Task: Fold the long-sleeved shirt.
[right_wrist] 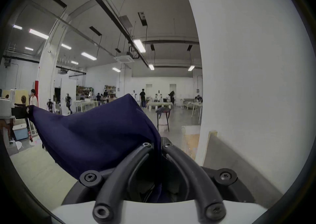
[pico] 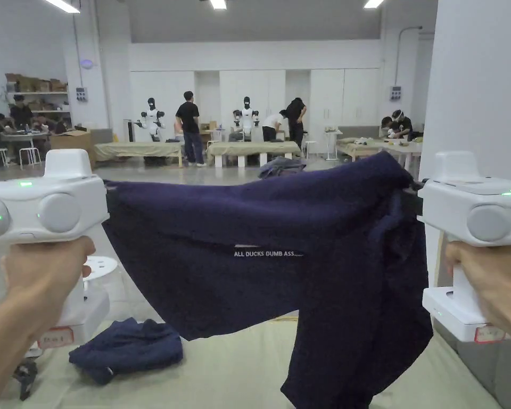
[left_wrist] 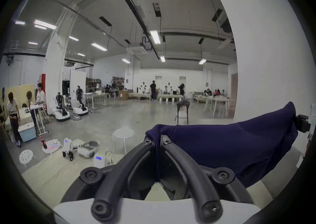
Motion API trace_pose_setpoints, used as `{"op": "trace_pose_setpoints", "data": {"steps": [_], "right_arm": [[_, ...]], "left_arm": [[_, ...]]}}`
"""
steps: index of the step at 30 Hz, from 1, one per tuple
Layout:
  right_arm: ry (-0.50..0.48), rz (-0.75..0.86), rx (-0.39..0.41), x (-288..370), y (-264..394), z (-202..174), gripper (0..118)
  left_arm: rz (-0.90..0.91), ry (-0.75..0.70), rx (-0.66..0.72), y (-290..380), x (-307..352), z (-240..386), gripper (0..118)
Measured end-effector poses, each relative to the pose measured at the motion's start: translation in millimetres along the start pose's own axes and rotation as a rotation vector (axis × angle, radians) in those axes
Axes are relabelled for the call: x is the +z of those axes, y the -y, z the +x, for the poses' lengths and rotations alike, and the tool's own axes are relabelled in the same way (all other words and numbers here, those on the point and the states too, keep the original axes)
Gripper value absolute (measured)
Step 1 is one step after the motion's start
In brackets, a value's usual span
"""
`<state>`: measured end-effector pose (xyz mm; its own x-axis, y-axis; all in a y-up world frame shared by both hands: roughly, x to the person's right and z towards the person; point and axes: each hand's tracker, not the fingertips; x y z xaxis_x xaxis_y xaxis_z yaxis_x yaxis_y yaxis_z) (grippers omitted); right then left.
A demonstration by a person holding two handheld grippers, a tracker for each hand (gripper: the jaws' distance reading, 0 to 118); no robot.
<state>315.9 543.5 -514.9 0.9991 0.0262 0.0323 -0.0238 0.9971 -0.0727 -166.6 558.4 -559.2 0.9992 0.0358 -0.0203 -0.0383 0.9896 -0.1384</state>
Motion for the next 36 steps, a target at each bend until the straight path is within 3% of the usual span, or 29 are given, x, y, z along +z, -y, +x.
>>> {"op": "trace_pose_setpoints", "data": {"steps": [5,7,13,14,17,20,25,30,36], "right_arm": [[-0.004,-0.102,-0.014,40,76,2,4],[-0.023,-0.144,-0.09,64,107,6,4],[-0.057,-0.264,-0.023,154,217,6,4],[-0.066,-0.267,-0.043,173,240,5,4],[-0.077,-0.329,-0.074,227,294,0,4],[-0.096,-0.402,-0.018,275,342,-8,4],[-0.148,-0.512,0.154,334,402,-29,4],[-0.179,-0.61,0.147,352,440,-33,4],[-0.183,-0.631,0.171,351,446,-30,5]], "left_arm": [[-0.1,0.043,-0.026,78,36,-4,9],[-0.133,0.03,-0.042,107,58,-6,9],[-0.233,0.084,-0.04,211,145,-22,9],[-0.251,0.102,0.012,231,162,-27,9],[-0.304,0.128,-0.028,284,211,-38,9],[-0.416,0.175,-0.062,333,254,-47,9],[-0.56,0.195,-0.094,392,303,-66,9],[-0.706,0.17,-0.089,442,323,-78,9],[-0.729,0.153,-0.05,462,327,-79,9]]}}
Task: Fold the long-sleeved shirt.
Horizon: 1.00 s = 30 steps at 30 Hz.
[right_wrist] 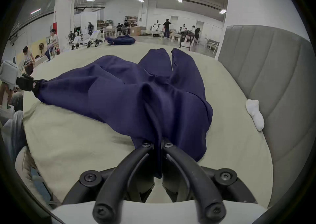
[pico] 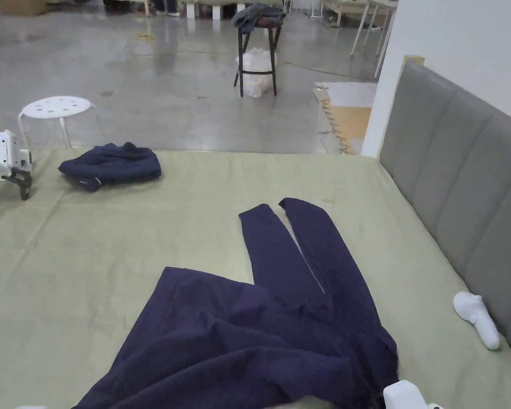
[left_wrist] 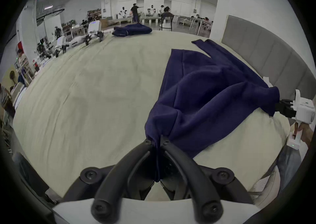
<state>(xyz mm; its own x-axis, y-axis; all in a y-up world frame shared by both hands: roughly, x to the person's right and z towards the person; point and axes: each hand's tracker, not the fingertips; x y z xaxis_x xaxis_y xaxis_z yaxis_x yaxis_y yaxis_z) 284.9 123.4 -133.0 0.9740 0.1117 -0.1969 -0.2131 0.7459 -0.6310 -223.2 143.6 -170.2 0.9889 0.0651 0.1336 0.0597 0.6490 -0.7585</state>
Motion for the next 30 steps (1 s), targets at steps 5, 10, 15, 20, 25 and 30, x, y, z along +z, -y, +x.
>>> {"op": "trace_pose_setpoints", "data": {"steps": [5,10,15,20,25,30], "right_arm": [[0.033,0.013,-0.007,18,-9,5,111],[0.044,0.177,-0.161,66,-27,15,117],[0.14,0.276,-0.341,86,-51,23,96],[0.166,0.269,-0.343,70,-56,22,0],[0.16,0.181,-0.38,32,-62,44,103],[0.144,0.009,-0.476,-25,-88,92,115]], "left_arm": [[0.053,-0.03,0.039,-16,10,-2,89],[0.218,-0.06,0.031,-55,38,9,110],[0.324,-0.017,-0.01,-93,46,44,70],[0.319,0.051,-0.043,-116,23,74,4],[0.29,0.061,-0.026,-131,1,87,4],[0.243,0.073,0.012,-142,-24,91,4]]}}
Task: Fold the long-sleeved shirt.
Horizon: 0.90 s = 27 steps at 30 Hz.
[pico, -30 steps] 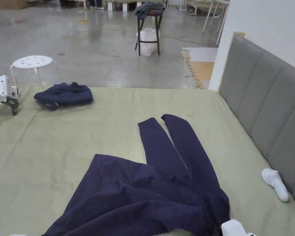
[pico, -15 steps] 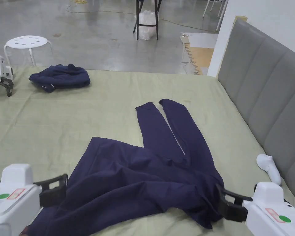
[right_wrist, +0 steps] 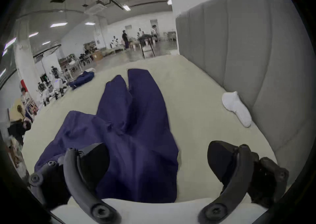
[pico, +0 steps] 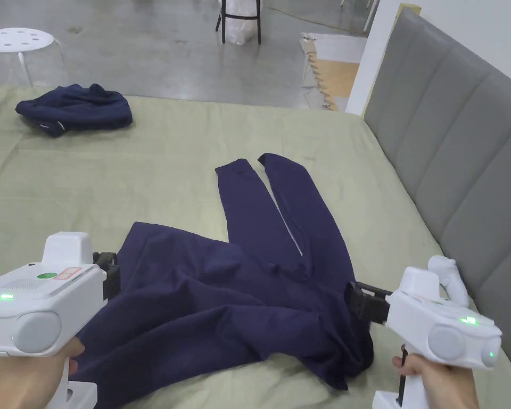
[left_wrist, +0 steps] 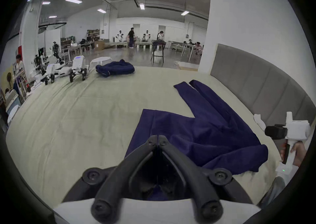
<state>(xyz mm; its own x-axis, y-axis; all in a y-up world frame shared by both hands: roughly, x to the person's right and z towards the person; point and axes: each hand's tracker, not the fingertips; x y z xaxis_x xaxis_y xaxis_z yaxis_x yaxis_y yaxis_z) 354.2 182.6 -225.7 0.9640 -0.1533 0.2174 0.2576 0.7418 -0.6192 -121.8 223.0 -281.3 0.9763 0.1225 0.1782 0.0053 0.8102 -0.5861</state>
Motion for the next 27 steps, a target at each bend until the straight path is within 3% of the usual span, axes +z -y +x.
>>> {"op": "trace_pose_setpoints", "data": {"steps": [3,5,9,12,13,14,16,17,19,20,23,27], "right_arm": [[0.035,-0.086,-0.032,-52,-15,15,115],[0.023,-0.154,-0.058,-82,-21,21,108],[-0.029,-0.291,-0.056,-115,-18,22,38],[-0.003,-0.283,-0.016,-120,-6,16,15],[-0.013,-0.257,-0.021,-118,-6,15,1],[-0.069,-0.273,-0.058,-119,-5,14,1],[-0.039,-0.257,-0.037,-116,-6,15,1],[-0.046,-0.254,-0.025,-115,-6,17,1],[-0.075,-0.256,-0.063,-119,-5,26,1],[-0.084,-0.255,-0.08,-120,-4,29,1],[-0.093,-0.25,-0.069,-120,-2,29,1],[-0.1,-0.246,-0.057,-121,-1,30,1]], "left_arm": [[-0.031,0.001,0.021,-1,-18,-1,4],[-0.047,-0.012,0.026,-1,-29,-2,4],[-0.08,-0.016,0.048,-1,-48,-5,4],[-0.099,-0.02,0.049,-1,-58,-4,4],[-0.11,-0.015,0.046,-1,-61,-4,4],[-0.114,-0.016,0.046,-1,-66,-4,4],[-0.135,-0.009,0.044,-6,-77,-6,8],[-0.148,0.0,0.049,-11,-86,-8,22],[-0.184,0.02,0.049,-26,-107,-10,86],[-0.203,0.017,0.054,-36,-122,-12,108],[-0.202,0.013,0.037,-59,-170,-9,107],[-0.354,-0.027,-0.018,-79,-235,-15,107]]}}
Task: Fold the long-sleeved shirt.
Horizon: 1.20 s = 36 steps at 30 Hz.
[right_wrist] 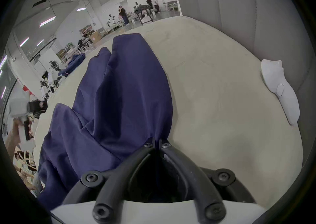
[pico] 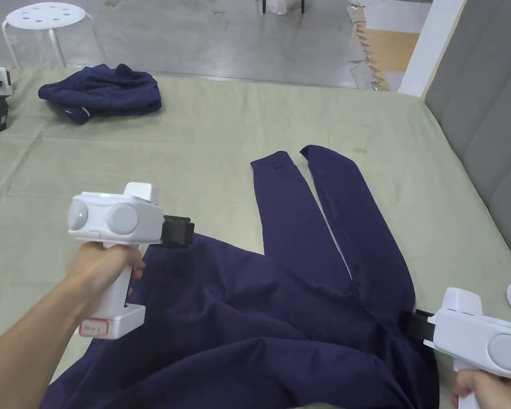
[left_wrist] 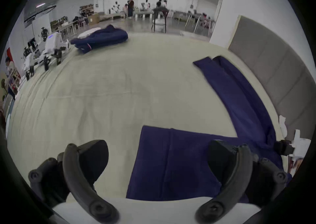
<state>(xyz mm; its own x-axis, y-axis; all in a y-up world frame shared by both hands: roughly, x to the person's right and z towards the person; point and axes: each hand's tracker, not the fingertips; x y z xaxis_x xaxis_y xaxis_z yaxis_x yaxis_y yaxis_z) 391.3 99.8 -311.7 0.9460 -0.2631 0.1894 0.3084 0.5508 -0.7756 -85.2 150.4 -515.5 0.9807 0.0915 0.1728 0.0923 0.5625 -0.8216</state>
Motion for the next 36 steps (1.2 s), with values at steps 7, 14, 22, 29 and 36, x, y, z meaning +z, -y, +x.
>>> {"op": "trace_pose_setpoints", "data": {"steps": [7,14,22,29,36], "right_arm": [[-0.026,0.015,-0.026,-6,-1,7,1],[0.04,0.074,0.084,6,5,-13,1],[-0.053,0.316,0.041,93,-8,-31,1],[-0.113,0.54,0.154,209,-53,-82,1],[-0.114,0.725,0.339,328,-114,-143,1]], "left_arm": [[-0.044,0.012,-0.001,11,-25,-2,76],[0.022,0.103,0.013,30,15,-6,15],[0.204,0.136,0.038,42,137,-30,16],[0.495,0.137,0.029,39,269,-35,15],[0.728,0.088,0.033,0,387,-38,14]]}}
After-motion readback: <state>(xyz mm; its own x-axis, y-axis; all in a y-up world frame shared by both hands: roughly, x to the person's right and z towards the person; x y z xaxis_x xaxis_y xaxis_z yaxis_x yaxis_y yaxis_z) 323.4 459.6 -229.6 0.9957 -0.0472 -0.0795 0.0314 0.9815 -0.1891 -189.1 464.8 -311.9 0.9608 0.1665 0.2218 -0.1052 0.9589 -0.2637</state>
